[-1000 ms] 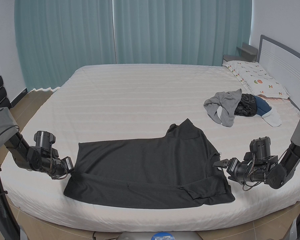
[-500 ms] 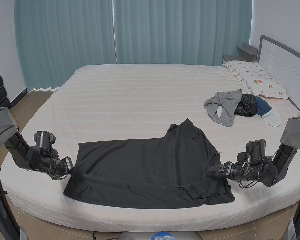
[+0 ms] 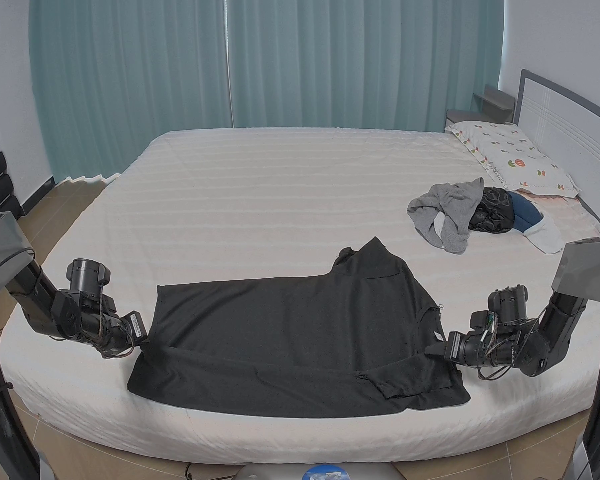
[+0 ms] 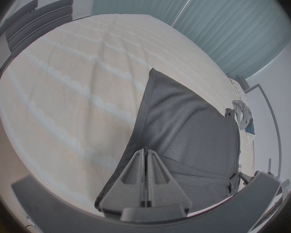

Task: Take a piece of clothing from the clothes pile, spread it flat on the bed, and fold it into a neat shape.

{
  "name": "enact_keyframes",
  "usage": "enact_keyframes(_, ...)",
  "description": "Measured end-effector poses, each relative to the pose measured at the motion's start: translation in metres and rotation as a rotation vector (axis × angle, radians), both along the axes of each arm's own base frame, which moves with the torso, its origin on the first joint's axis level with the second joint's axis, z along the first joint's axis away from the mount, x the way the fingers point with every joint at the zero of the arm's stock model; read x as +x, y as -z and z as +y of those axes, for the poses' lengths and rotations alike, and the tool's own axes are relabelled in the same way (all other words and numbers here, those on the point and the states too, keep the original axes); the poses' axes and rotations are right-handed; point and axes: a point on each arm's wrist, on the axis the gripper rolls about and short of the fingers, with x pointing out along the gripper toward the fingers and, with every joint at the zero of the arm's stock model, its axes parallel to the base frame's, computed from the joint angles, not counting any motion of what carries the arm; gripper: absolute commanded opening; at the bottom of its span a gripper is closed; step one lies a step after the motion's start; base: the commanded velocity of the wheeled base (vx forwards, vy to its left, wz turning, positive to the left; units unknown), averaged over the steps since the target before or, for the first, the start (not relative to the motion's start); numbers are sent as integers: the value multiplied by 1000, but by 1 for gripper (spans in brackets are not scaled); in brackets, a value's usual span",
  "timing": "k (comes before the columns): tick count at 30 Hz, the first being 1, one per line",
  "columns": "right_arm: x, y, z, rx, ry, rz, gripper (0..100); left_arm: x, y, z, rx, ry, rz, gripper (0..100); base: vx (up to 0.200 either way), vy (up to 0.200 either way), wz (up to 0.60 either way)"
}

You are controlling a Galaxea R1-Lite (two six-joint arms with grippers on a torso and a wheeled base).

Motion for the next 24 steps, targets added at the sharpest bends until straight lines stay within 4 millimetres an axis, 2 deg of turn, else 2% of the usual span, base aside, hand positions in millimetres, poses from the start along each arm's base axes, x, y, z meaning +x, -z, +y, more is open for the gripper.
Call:
enact_keyframes(6,-3,-4,-3,8,11,-17,0,-5,-8,-1,3,-1,8,0,0,0,0)
enact_keyframes(13,-11,-27,-5,78,62,-88,0,-16,-22,-1,3,-4,25,0,0,0,0)
enact_keyframes(24,-46,-50,-9,108,65,-148,0,-40,-34,1,2,-19,26,0,0,0,0)
